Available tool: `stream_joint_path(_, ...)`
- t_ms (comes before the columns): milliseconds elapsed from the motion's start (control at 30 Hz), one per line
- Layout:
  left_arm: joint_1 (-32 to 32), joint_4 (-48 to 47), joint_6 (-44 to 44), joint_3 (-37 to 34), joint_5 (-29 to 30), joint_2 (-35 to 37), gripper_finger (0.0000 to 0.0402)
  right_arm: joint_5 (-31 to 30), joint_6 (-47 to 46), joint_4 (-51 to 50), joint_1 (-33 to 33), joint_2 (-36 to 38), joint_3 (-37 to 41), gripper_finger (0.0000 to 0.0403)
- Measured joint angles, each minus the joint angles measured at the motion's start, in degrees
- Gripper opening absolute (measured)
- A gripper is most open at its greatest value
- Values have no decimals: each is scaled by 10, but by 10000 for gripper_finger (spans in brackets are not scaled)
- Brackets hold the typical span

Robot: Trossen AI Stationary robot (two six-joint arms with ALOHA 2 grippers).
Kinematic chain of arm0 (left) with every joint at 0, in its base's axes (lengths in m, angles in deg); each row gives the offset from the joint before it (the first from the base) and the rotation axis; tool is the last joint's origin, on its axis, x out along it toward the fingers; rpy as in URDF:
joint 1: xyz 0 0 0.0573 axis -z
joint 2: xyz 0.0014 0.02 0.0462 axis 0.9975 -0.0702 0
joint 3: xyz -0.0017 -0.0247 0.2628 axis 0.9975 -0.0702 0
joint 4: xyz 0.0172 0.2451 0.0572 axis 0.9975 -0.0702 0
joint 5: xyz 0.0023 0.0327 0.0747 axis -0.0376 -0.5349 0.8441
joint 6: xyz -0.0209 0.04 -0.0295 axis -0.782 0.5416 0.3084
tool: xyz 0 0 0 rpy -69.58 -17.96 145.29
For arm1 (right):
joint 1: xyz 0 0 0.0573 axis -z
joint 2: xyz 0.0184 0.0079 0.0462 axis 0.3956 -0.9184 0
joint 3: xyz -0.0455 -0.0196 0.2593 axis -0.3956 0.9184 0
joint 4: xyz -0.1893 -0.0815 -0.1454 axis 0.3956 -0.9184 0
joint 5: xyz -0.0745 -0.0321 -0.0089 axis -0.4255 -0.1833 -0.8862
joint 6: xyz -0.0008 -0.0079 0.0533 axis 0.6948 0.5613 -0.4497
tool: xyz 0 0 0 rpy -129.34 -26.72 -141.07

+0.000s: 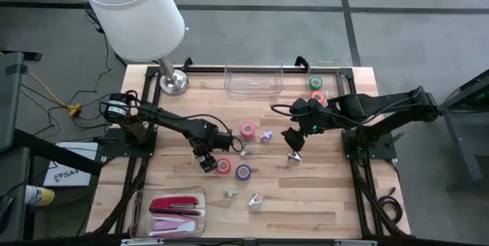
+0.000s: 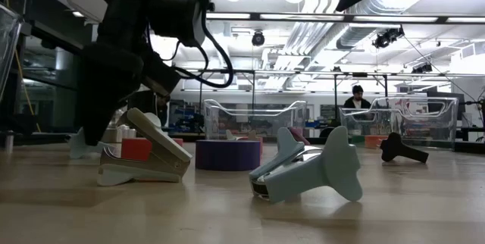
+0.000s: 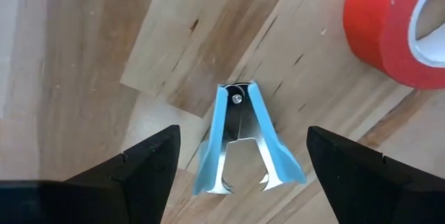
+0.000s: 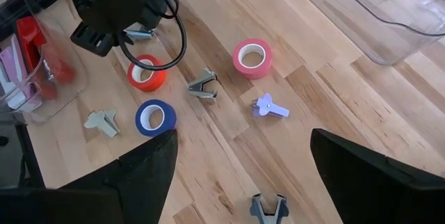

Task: Pick and place Stapler, Stapler remover, tape
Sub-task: Put the top blue staple remover into the top left transparent bin

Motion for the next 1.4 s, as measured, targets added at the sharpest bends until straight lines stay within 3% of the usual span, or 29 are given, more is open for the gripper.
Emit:
stream_joint_path(667, 0, -3, 10, 0, -14, 0, 199, 0, -1, 0, 0, 0, 0, 320)
stream_joint_path(1100, 0, -4, 9, 0, -16, 0, 106, 0, -1, 0, 0, 0, 0, 320)
stream_joint_path(1400, -1, -4, 4, 0, -20, 0, 97, 2, -1, 0, 0, 0, 0, 320)
